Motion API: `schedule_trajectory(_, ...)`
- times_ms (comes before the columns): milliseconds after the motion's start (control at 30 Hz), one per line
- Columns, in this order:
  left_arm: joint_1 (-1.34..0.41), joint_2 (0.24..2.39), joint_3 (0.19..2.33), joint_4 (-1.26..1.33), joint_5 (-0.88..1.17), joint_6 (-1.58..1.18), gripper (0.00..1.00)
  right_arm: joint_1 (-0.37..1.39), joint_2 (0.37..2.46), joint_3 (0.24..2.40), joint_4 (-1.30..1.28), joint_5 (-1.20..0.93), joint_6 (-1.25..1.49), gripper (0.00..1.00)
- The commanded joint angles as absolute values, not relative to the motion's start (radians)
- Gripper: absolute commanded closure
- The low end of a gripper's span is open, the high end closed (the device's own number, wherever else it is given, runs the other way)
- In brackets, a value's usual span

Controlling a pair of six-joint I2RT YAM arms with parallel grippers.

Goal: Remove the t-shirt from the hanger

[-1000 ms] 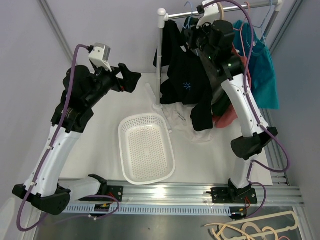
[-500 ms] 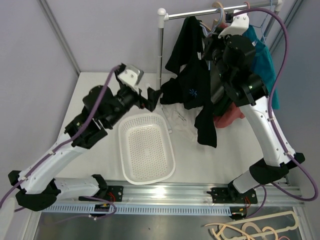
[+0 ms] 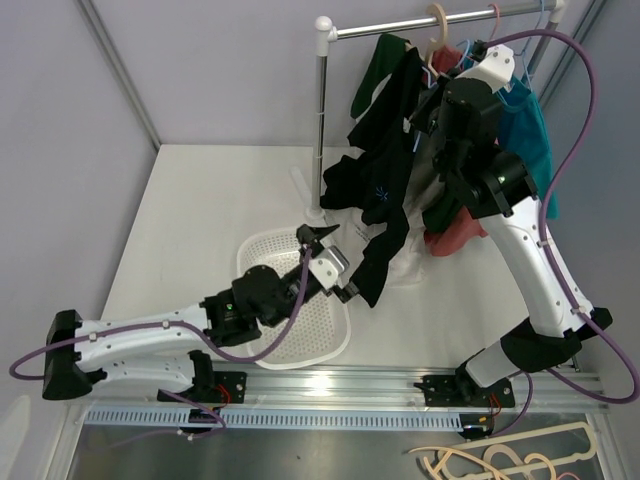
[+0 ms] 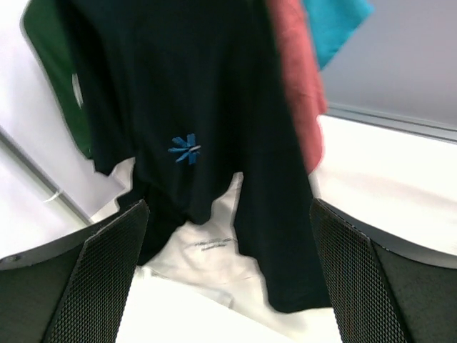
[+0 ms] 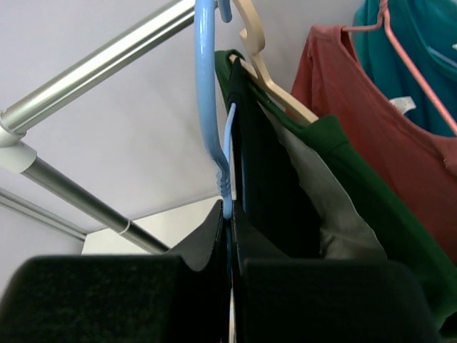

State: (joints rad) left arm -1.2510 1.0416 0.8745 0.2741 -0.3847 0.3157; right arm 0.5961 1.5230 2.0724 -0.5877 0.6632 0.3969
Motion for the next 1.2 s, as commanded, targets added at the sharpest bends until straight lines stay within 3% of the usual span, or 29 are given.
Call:
schedule_trajectory(0, -1.307, 1.055, 0.813, 0.628, -0.426, 0.416, 0.00, 0.620, 1.485, 2.114, -0.581, 0.701, 0.471, 1.00)
schedule_trajectory(300, -1.324, 1.291, 0.871, 0.860, -0.607, 0.534, 0.01, 0.647, 1.474, 2.106, -0.598, 0.678, 0.515, 1.00)
schedule_trajectory(667, -1.309, 1.424, 1.000, 0.821, -0.617, 0.473, 0.01, 0.701, 1.450, 2.088, -0.538, 0.678, 0.469, 1.00)
schedule_trajectory(767, -1.299, 1.439, 1.017, 0.779, -0.615, 0.451, 0.16, 0.700, 1.443, 2.082, -0.541, 0.669, 0.474, 1.00)
schedule_trajectory(800, -1.298, 1.442, 1.023, 0.761, -0.618, 0.448, 0.43, 0.699, 1.437, 2.079, -0.538, 0.667, 0.474, 1.00)
schedule_trajectory(900, -1.290, 1.427, 1.037, 0.712, -0.621, 0.408, 0.79, 0.701, 1.436, 2.075, -0.528, 0.667, 0.469, 1.00)
schedule_trajectory(967, -1.289, 1.408, 1.037, 0.664, -0.611, 0.391, 0.83, 0.701, 1.439, 2.077, -0.520, 0.669, 0.456, 1.00)
schedule_trajectory(1067, -1.290, 1.382, 1.042, 0.620, -0.609, 0.374, 0.99, 0.701, 1.437, 2.057, -0.473, 0.687, 0.421, 1.00)
schedule_trajectory(1167, -1.302, 1.352, 1.039, 0.577, -0.621, 0.353, 0.99, 0.701, 1.430, 1.985, -0.345, 0.709, 0.342, 1.00)
